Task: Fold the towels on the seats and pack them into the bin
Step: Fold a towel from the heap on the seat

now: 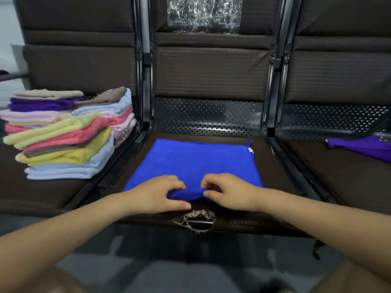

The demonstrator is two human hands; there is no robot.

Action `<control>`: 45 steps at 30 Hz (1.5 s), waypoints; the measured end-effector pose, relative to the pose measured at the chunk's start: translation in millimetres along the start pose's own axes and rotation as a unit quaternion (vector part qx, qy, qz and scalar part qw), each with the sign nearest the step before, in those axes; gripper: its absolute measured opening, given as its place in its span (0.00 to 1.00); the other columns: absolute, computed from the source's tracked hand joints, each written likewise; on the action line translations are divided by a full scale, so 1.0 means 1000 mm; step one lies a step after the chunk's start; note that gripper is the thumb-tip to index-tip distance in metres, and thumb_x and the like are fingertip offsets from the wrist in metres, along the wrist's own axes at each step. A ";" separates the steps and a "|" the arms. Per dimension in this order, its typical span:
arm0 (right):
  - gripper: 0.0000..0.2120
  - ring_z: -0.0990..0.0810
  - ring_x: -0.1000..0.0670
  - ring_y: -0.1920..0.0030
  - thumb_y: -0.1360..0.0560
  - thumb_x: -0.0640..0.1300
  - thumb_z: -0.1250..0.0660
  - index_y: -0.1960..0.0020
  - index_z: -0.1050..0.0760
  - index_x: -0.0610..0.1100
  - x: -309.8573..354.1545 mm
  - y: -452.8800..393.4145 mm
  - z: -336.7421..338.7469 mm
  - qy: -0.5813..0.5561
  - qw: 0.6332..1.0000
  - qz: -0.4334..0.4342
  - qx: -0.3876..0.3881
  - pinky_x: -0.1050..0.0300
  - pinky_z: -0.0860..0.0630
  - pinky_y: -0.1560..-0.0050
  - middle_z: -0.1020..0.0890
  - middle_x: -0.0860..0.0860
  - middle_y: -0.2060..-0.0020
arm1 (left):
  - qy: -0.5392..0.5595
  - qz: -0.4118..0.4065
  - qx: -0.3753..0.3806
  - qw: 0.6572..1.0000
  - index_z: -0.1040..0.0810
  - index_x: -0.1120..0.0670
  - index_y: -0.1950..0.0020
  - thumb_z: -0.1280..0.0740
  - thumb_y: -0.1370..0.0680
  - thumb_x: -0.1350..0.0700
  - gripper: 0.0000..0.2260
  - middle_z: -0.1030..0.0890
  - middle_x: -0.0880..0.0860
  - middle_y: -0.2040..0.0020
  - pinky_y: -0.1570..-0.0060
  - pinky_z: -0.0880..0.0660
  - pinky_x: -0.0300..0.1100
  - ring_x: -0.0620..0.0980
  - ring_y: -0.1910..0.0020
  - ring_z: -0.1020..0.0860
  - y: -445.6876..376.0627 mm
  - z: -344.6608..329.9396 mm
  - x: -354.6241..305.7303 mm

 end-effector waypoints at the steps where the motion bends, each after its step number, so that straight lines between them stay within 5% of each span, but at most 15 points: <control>1: 0.02 0.28 0.53 0.58 0.21 0.42 0.37 0.49 0.27 0.44 -0.001 -0.002 0.002 -0.011 1.000 -0.015 -0.022 0.60 0.32 0.56 0.24 0.54 0.58 | -0.042 -0.008 -0.011 0.999 0.25 0.52 0.52 0.41 0.31 0.27 0.28 0.28 0.46 0.59 0.55 0.31 0.41 0.44 0.59 0.30 -0.001 -0.002 -0.001; 4: 0.03 0.29 0.50 0.59 0.21 0.41 0.39 0.48 0.32 0.46 -0.003 -0.006 0.006 0.002 0.998 -0.033 -0.056 0.56 0.34 0.57 0.25 0.51 0.58 | -0.044 -0.016 -0.096 0.994 0.24 0.56 0.52 0.45 0.25 0.41 0.20 0.24 0.50 0.57 0.54 0.31 0.45 0.50 0.55 0.25 -0.009 0.003 -0.002; 7: 0.08 0.27 0.47 0.54 0.24 0.41 0.37 0.45 0.30 0.43 -0.008 -0.010 0.007 0.054 0.997 -0.057 -0.005 0.53 0.31 0.52 0.22 0.48 0.52 | -0.004 -0.010 -0.162 0.987 0.22 0.53 0.51 0.43 0.25 0.46 0.15 0.18 0.49 0.54 0.55 0.28 0.46 0.51 0.53 0.21 -0.013 0.016 0.008; 10: 0.05 0.26 0.45 0.54 0.24 0.43 0.35 0.56 0.27 0.41 -0.019 -0.018 0.016 0.092 0.994 -0.064 -0.003 0.52 0.31 0.52 0.22 0.46 0.58 | -0.053 0.014 -0.193 0.980 0.22 0.51 0.52 0.43 0.24 0.42 0.16 0.18 0.49 0.57 0.59 0.28 0.46 0.52 0.54 0.20 -0.018 0.027 0.024; 14: 0.19 0.36 0.53 0.70 0.24 0.47 0.31 0.69 0.36 0.45 -0.044 -0.027 0.050 -0.020 0.988 -0.135 -0.067 0.56 0.41 0.67 0.35 0.51 0.73 | -0.127 0.056 -0.197 0.970 0.29 0.54 0.63 0.46 0.28 0.32 0.25 0.31 0.51 0.73 0.67 0.37 0.48 0.54 0.66 0.26 -0.030 0.039 0.043; 19: 0.14 0.25 0.58 0.72 0.26 0.48 0.29 0.67 0.26 0.46 -0.074 -0.019 0.084 -0.189 0.948 -0.225 -0.126 0.65 0.33 0.70 0.22 0.55 0.73 | -0.149 0.079 -0.158 0.973 0.28 0.55 0.64 0.47 0.33 0.26 0.31 0.30 0.54 0.72 0.67 0.36 0.48 0.52 0.68 0.29 -0.036 0.051 0.067; 22: 0.11 0.23 0.55 0.67 0.25 0.46 0.30 0.64 0.26 0.45 -0.087 -0.011 0.085 -0.261 0.922 -0.243 -0.154 0.63 0.31 0.67 0.20 0.52 0.68 | -0.081 0.069 -0.115 0.988 0.32 0.57 0.68 0.46 0.34 0.28 0.31 0.31 0.56 0.72 0.66 0.37 0.48 0.49 0.70 0.32 -0.033 0.052 0.083; 26: 0.07 0.20 0.51 0.59 0.23 0.43 0.33 0.60 0.23 0.45 -0.101 0.001 0.084 -0.389 0.852 -0.259 -0.237 0.59 0.27 0.59 0.17 0.49 0.62 | 0.106 0.128 -0.109 0.980 0.21 0.61 0.61 0.38 0.35 0.31 0.31 0.25 0.52 0.68 0.63 0.33 0.41 0.41 0.66 0.30 -0.016 0.062 0.104; 28: 0.07 0.19 0.50 0.57 0.21 0.43 0.36 0.56 0.22 0.44 -0.108 0.008 0.080 -0.437 0.818 -0.280 -0.246 0.58 0.26 0.55 0.17 0.46 0.56 | 0.228 0.158 -0.110 0.954 0.19 0.61 0.55 0.33 0.28 0.40 0.23 0.20 0.52 0.61 0.56 0.31 0.42 0.44 0.59 0.26 -0.007 0.060 0.108; 31: 0.08 0.16 0.51 0.62 0.20 0.42 0.39 0.52 0.22 0.41 -0.107 0.016 0.064 -0.494 0.789 -0.319 -0.178 0.59 0.21 0.62 0.15 0.46 0.56 | 0.445 0.207 -0.140 0.860 0.18 0.56 0.52 0.37 0.20 0.57 0.09 0.17 0.54 0.52 0.53 0.27 0.42 0.50 0.52 0.22 0.001 0.047 0.099; 33: 0.08 0.15 0.52 0.64 0.20 0.41 0.39 0.50 0.22 0.40 -0.100 0.021 0.054 -0.490 0.792 -0.344 -0.119 0.60 0.20 0.64 0.14 0.47 0.58 | 0.494 0.229 -0.132 0.828 0.19 0.56 0.48 0.38 0.20 0.58 0.08 0.17 0.57 0.47 0.50 0.26 0.45 0.53 0.49 0.21 0.003 0.037 0.093; 38: 0.10 0.15 0.47 0.55 0.21 0.43 0.36 0.48 0.20 0.38 -0.086 0.028 0.049 -0.421 0.835 -0.354 -0.014 0.52 0.22 0.47 0.14 0.44 0.53 | 0.426 0.226 -0.071 0.873 0.20 0.60 0.48 0.34 0.21 0.57 0.07 0.16 0.56 0.49 0.48 0.27 0.43 0.50 0.50 0.21 0.008 0.029 0.075; 41: 0.10 0.17 0.44 0.50 0.22 0.42 0.35 0.47 0.20 0.37 -0.088 0.021 0.061 -0.382 0.861 -0.334 -0.037 0.53 0.22 0.48 0.15 0.42 0.50 | 0.408 0.220 -0.082 0.882 0.21 0.59 0.49 0.32 0.23 0.59 0.05 0.17 0.56 0.51 0.49 0.28 0.45 0.50 0.52 0.21 0.002 0.036 0.075; 45: 0.09 0.18 0.51 0.60 0.22 0.45 0.34 0.53 0.19 0.39 -0.101 0.003 0.087 -0.270 0.905 -0.314 -0.095 0.59 0.26 0.60 0.16 0.46 0.58 | 0.399 0.220 -0.154 0.877 0.23 0.56 0.52 0.31 0.25 0.59 0.03 0.18 0.59 0.54 0.52 0.28 0.46 0.53 0.53 0.22 -0.017 0.055 0.089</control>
Point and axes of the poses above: each hand's wrist, its own y-axis away from the middle knuckle, its own z-axis out of the back of the hand, x = y × z, the point moved 3 cm from there along -y, towards the middle knuckle
